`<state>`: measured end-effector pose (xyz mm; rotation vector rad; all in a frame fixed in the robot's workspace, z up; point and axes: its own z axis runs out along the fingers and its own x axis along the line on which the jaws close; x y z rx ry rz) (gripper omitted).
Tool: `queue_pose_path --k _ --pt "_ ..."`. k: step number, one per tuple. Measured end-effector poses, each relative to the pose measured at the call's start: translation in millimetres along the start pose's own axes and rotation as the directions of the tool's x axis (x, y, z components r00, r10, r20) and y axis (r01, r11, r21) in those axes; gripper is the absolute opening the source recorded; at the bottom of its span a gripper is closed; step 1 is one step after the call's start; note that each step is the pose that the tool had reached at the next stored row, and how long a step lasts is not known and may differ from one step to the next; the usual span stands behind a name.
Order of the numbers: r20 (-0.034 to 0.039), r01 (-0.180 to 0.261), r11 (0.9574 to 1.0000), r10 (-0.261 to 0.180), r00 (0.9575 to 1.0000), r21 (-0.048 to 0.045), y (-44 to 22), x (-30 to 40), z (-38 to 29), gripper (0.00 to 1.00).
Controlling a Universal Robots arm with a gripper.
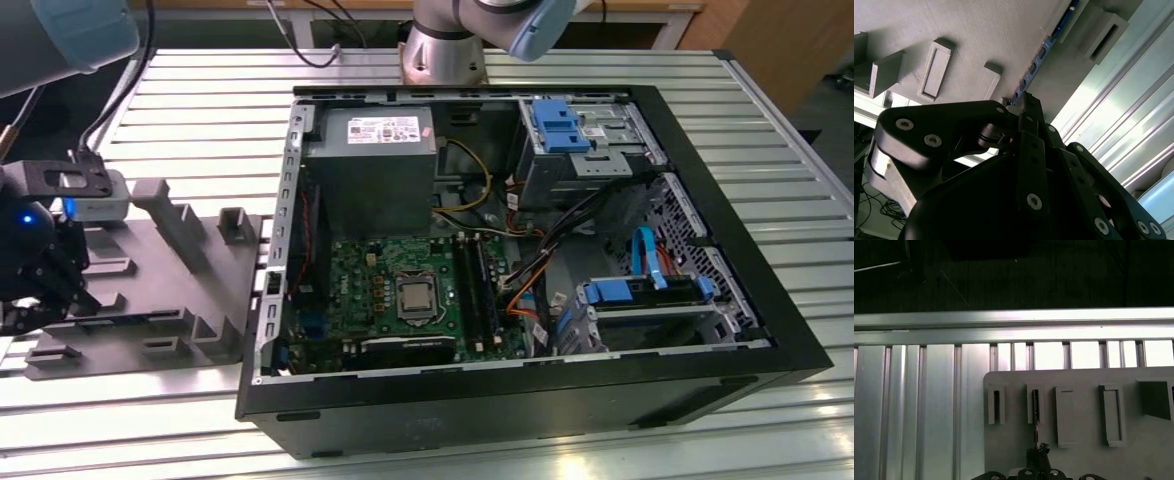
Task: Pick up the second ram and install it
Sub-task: 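Pick up the second ram and move it above second insertion slot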
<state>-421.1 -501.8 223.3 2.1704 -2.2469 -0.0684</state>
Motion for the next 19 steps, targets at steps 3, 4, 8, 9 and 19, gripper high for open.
queue_pose_path --k 3,4,8,9,19 --pt "0.0000 0.001 1.0000 -0.001 1.0000 0.0000 -1.3 -0.1 0.6 0.11" --pt "-0.0001 0.001 1.0000 -0.001 1.0000 0.0000 -1.5 -0.1 0.7 0.11" --pt "-0.0002 0.002 1.0000 -0.002 1.0000 -0.0001 -2.6 -0.1 1.0 0.11" --pt "-0.0003 0.003 1.0000 -0.003 1.0000 -0.0002 -3.0 -0.1 1.0 0.11" --pt "-0.0005 0.006 1.0000 -0.006 1.0000 -0.0003 -6.7 -0.2 2.4 0.11"
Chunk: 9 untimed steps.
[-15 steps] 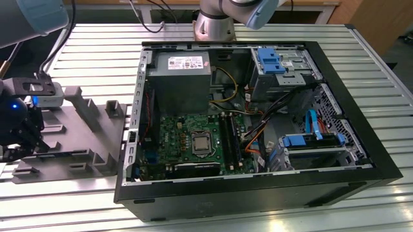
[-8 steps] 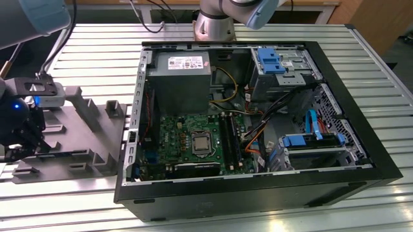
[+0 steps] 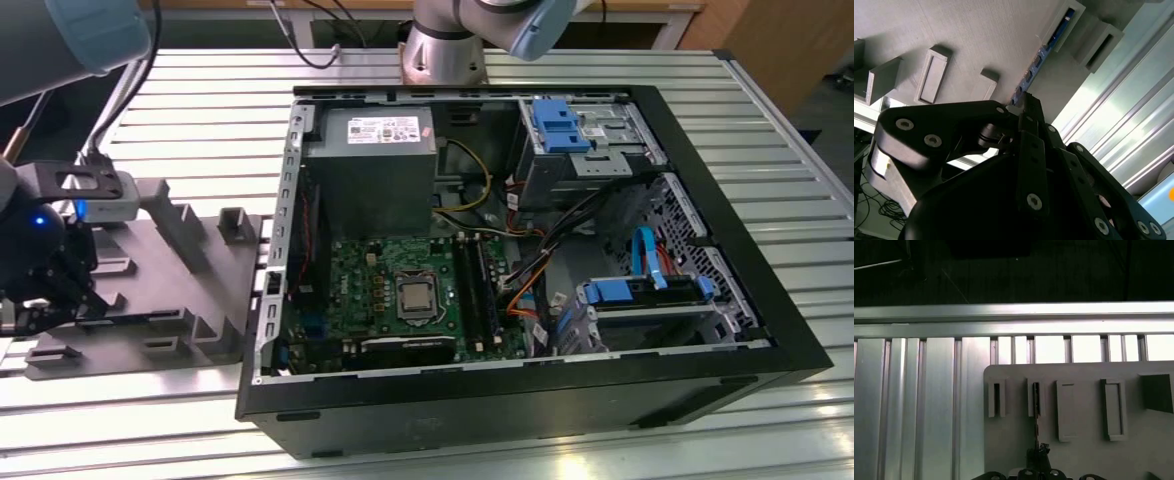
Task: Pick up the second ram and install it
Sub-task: 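Pick up the second ram and move it above second insertion slot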
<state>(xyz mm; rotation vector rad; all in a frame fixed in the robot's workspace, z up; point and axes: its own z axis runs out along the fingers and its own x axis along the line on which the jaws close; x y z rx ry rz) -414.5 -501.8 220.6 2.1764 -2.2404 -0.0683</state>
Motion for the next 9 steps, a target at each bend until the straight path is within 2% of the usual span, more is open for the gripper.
queue_pose_path --k 9 --pt "-0.0004 0.005 1.0000 -0.005 1.0000 -0.0002 -0.7 0.1 3.6 0.11"
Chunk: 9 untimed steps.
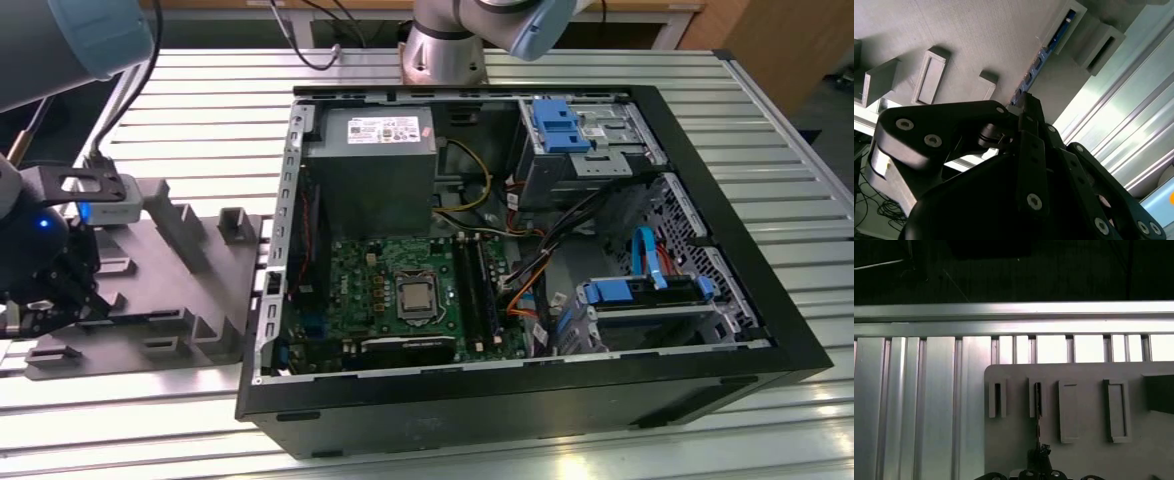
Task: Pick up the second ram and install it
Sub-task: 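Pick up the second ram and move it above second insertion slot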
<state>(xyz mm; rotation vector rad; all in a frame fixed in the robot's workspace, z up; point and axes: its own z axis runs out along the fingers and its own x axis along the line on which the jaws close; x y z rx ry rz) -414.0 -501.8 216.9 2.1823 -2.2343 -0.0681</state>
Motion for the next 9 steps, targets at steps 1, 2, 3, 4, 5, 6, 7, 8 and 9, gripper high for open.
queue_pose_path --k 1,2,3,4,5,6,7,8,9 --pt "0.0000 0.002 1.0000 -0.002 1.0000 0.0001 -0.1 0.0 0.5 0.11" --pt "-0.0001 0.004 1.0000 -0.004 1.0000 0.0000 -0.1 0.0 0.8 0.11" --pt "-0.0001 0.006 1.0000 -0.006 1.0000 0.0001 -0.1 0.0 1.1 0.11" --pt "-0.0003 0.007 1.0000 -0.007 1.0000 -0.0001 -0.1 0.0 1.2 0.11" --pt "-0.0003 0.007 1.0000 -0.007 1.0000 -0.0001 -0.1 0.0 1.2 0.11" --pt "-0.0003 0.007 1.0000 -0.007 1.0000 -0.0001 -0.1 0.0 1.2 0.11" --pt "-0.0002 0.007 1.0000 -0.007 1.0000 0.0000 -0.1 0.0 1.3 0.11" --pt "-0.0002 0.007 1.0000 -0.007 1.0000 0.0000 -0.1 0.0 1.3 0.11" --pt "-0.0002 0.007 1.0000 -0.007 1.0000 0.0000 -0.1 0.0 1.3 0.11"
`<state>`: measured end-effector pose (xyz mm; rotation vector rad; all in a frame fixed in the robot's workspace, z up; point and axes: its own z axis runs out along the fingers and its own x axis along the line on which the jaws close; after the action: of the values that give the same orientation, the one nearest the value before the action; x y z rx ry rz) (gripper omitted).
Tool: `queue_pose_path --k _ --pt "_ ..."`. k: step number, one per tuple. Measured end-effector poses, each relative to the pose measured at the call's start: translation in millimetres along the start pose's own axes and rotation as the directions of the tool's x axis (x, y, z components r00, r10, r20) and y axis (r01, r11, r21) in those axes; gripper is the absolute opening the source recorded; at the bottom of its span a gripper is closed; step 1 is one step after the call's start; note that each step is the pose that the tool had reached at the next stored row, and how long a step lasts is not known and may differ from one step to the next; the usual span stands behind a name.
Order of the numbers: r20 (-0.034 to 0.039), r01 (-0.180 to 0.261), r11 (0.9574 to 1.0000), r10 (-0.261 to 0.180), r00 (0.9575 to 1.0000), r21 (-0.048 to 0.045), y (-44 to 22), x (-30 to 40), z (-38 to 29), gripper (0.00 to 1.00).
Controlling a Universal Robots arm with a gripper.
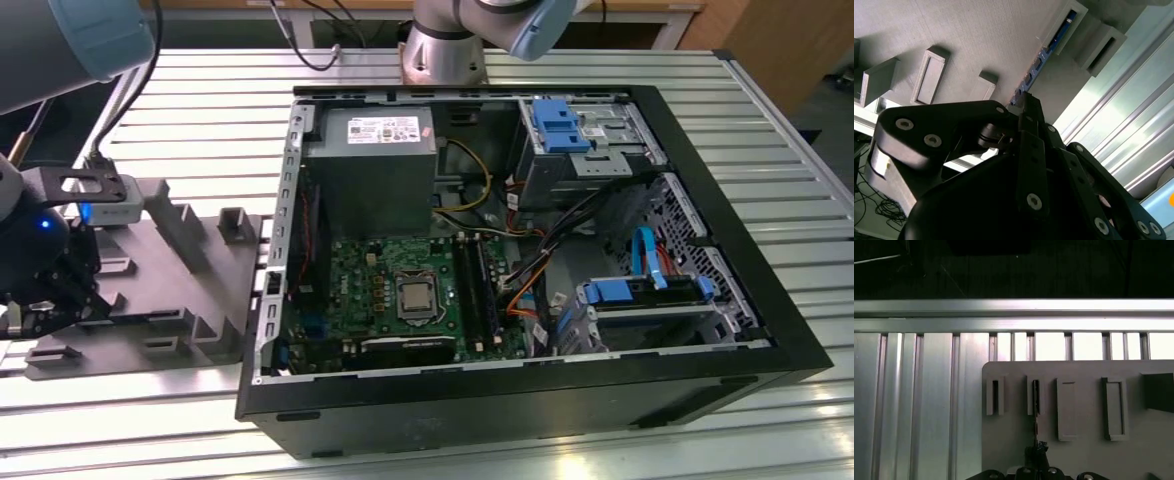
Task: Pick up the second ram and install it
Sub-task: 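Pick up the second ram and move it above second insertion slot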
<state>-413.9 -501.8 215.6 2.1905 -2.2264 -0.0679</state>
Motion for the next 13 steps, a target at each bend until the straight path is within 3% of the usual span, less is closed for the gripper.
queue_pose_path --k 5,10,13 --pt "0.0000 0.000 1.0000 0.000 1.0000 0.0000 0.0 0.0 0.0 0.11" --pt "0.0000 0.001 1.0000 -0.001 1.0000 0.0000 0.0 0.0 0.0 0.35" --pt "0.0000 0.001 1.0000 -0.001 1.0000 0.0001 0.0 0.0 0.0 0.42"
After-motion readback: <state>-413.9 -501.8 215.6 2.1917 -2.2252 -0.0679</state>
